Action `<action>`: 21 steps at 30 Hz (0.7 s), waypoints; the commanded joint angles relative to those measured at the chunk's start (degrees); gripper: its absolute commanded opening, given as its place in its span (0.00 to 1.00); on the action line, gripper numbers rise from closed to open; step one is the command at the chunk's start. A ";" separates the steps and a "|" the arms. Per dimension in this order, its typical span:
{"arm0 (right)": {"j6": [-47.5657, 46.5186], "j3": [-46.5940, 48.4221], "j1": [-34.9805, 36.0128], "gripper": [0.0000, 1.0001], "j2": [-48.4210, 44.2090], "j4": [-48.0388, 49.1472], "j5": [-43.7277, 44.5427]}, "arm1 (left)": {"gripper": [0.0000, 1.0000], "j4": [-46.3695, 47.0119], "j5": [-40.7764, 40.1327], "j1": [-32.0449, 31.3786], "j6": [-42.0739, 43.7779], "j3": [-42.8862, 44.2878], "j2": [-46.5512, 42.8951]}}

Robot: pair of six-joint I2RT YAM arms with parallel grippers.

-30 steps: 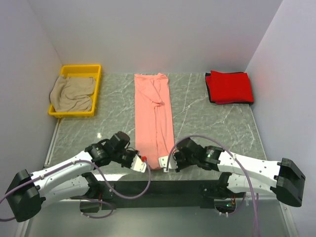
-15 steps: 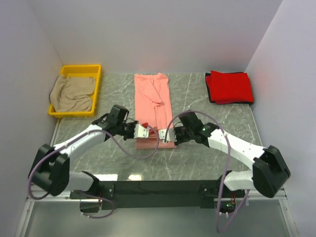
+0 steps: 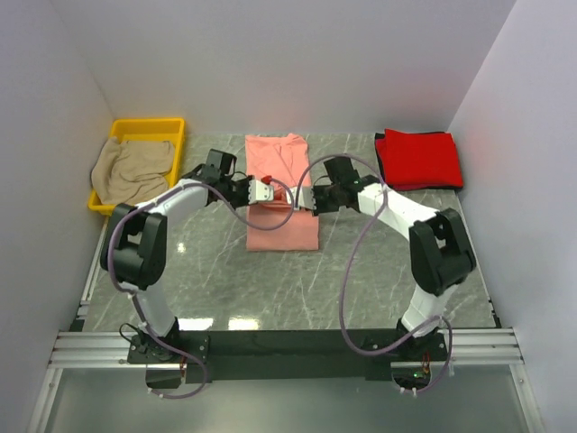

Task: Fold and stack the t-shirts
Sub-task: Fold the tshirt

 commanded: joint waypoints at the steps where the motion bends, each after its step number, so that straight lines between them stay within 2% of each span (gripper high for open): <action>1: -3.61 6.84 -1.89 0.00 3.69 -0.28 -2.19 | 0.01 0.35 1.35 1.29 2.16 5.32 3.53; 10: -4.85 15.65 -4.18 0.00 13.54 -0.20 -3.16 | 0.01 -1.76 0.38 2.61 3.13 12.97 10.74; 21: -5.20 16.35 -4.35 0.00 15.65 2.70 -3.95 | 0.01 -1.41 -1.20 3.58 2.96 10.95 10.30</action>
